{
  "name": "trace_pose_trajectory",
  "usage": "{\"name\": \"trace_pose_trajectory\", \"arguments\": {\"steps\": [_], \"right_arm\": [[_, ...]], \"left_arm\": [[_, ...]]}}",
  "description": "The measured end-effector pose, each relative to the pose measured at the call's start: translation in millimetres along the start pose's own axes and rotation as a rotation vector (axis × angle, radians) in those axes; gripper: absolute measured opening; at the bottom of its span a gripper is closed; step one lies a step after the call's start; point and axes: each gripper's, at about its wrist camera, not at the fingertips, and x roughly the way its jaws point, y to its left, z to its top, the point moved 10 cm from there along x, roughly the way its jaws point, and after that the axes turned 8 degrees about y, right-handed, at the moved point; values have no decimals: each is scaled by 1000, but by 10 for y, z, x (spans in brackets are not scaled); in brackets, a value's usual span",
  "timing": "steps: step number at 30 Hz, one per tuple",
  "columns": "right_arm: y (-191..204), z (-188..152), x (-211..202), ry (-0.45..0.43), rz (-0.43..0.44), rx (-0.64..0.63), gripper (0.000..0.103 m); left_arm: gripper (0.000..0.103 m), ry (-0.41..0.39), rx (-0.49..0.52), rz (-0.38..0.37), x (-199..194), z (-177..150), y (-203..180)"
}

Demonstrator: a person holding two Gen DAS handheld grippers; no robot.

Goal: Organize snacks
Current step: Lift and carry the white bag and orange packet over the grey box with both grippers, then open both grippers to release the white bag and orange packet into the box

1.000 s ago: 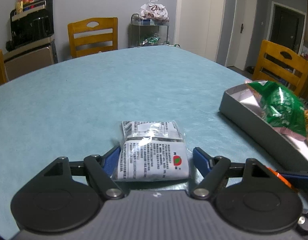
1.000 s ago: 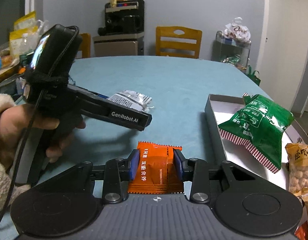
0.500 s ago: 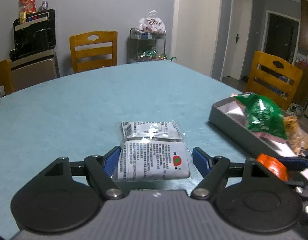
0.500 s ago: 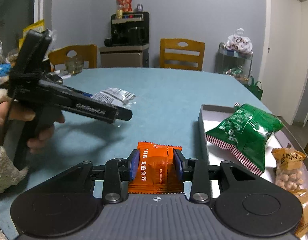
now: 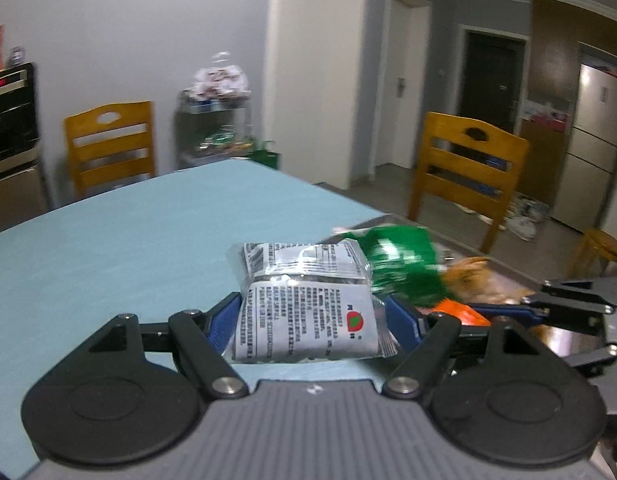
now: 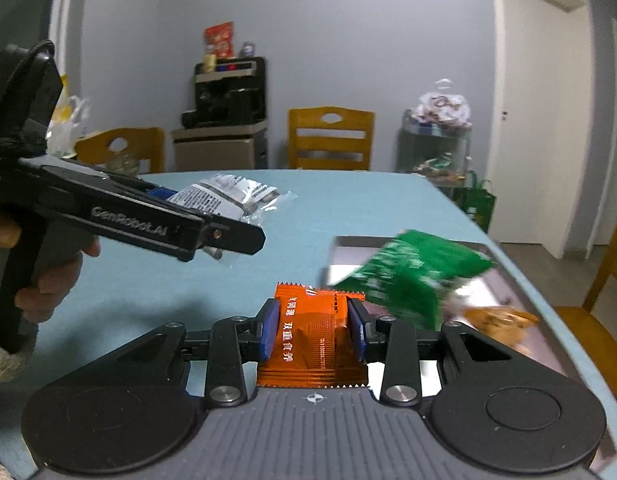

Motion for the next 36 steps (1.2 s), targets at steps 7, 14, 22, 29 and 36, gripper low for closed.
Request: {"name": "trace_pose_trajectory", "arguments": {"steps": [7,14,22,29,36], "right_arm": [[-533,-141,-69,-1,-87,75,38],[-892,-304,-10,12,-137,113,38],[-1032,-399,121,25,-182,106,38],[-1053,-412,123,26,-205,106,39],[-1008,-399,115,38,-205,115,52]], "left_arm": [[76,69,70,-105,316,38,-594],[76,137,104,-138,629,-31,-926],[76,158,109,-131,978,-18,-1068],[78,163,76,-166,1086,-36,-1064],[88,171,42,-187,1043,-69,-981]]}}
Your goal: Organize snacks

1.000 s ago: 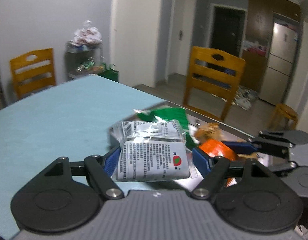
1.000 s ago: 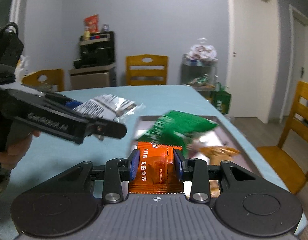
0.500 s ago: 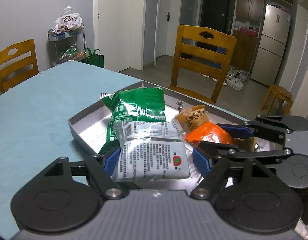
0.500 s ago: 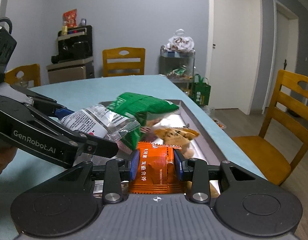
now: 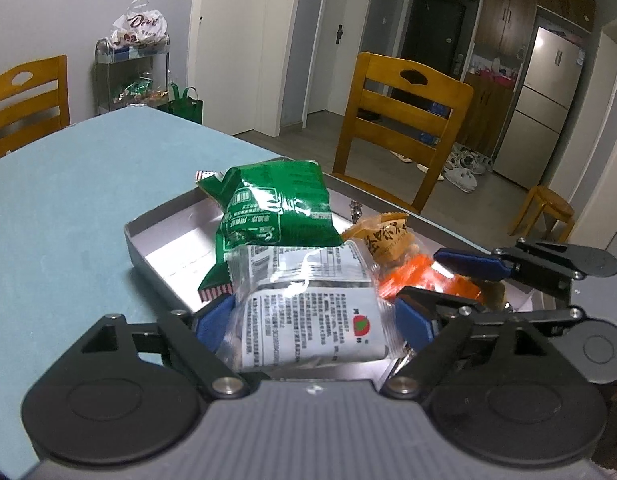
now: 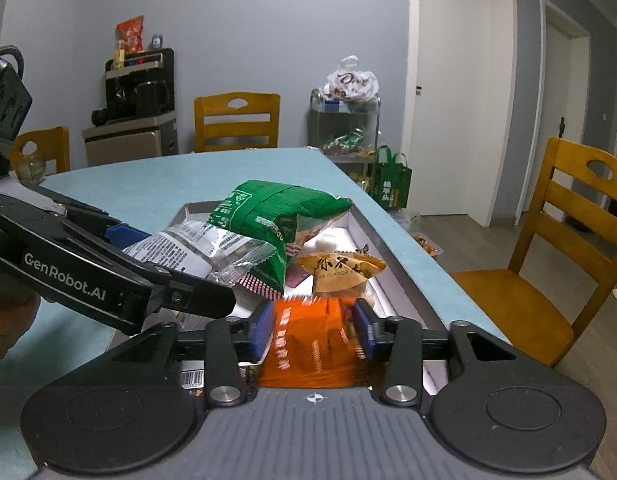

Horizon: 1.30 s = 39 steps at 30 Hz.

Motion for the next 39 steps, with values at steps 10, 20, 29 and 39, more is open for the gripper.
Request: {"name": "trace_pose_trajectory", "arguments": {"steps": [10,20,29,39], "right_arm": [[37,37,-107,-16,-28,-2,66],[34,25,-326,-14,-26,58,94],[233,-146,-614,49,-43,105,103],[607,-735,-758,190,-137,191,103]], "left_arm": [[97,-43,-57,-20,-182,8,104],[97,-63,-88,24,-560,-194,377],[100,-77,4,47,-983,-562,416],[100,-7,46,43,-960,-1038,369]]}}
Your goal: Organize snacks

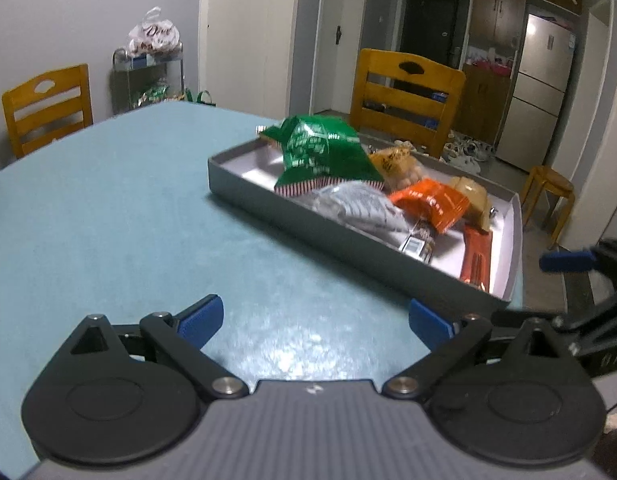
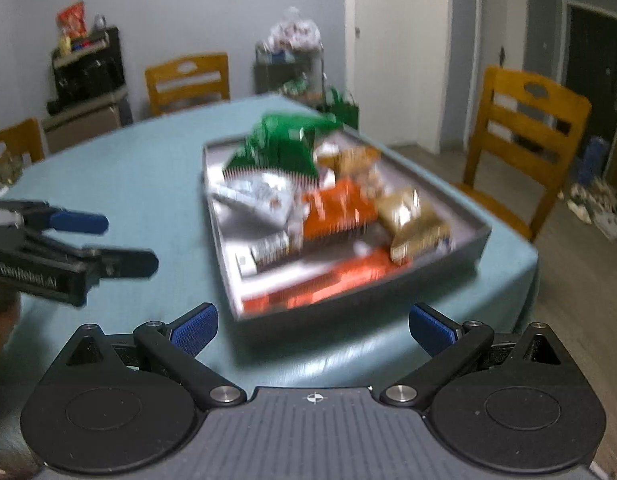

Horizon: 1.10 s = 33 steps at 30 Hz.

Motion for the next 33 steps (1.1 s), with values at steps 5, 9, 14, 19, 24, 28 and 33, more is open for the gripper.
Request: {"name": "trace_pose_trajectory", "arguments": {"steps": [5,9,14,19,24,28,33], "right_arm": [[79,-108,83,47,-32,7,103],[157,-114,103,36,-50,-10,103],[193,-141,176,65,-45,-21,103],[188,-158,175,72,-37,-15,103],[189,-164,169,75,-31,-12,103],[183,-162,175,77,-31,-10,103],[178,-161,184,78,-30,-8,103]], "left_arm": [[100,27,-7,28,99,-98,61],[100,43,26,26,145,-143,27],[100,46,78,45,173,-163,-53],[100,52,92,53,191,-170,-72],[100,54,92,53,192,-175,-67],[100,56,93,52,209,-175,-66],[100,60,96,51,219,-188,-68]]}}
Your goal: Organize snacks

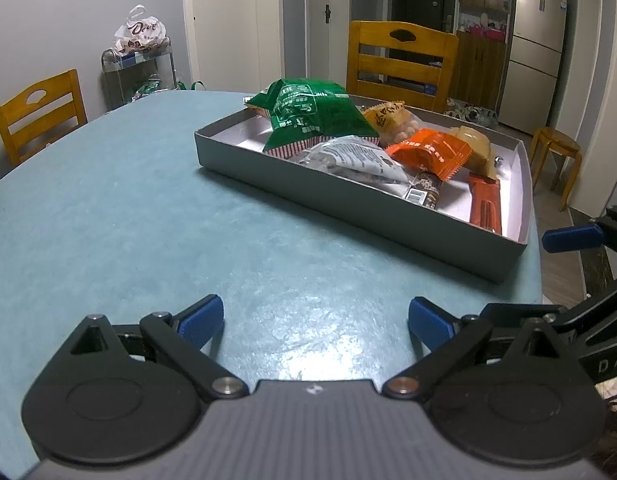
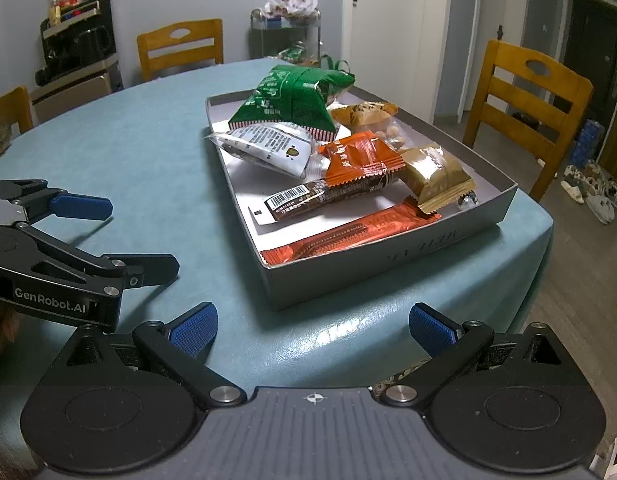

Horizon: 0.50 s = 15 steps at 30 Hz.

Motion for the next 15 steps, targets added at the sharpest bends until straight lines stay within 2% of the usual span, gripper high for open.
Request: {"name": "trace_pose_trajectory", "arguments": {"steps": [15], "right_arm": [[-4,-3,12,2,6,9,103]], "left_arm": [[100,6,0,-3,15,-10,-3]]}}
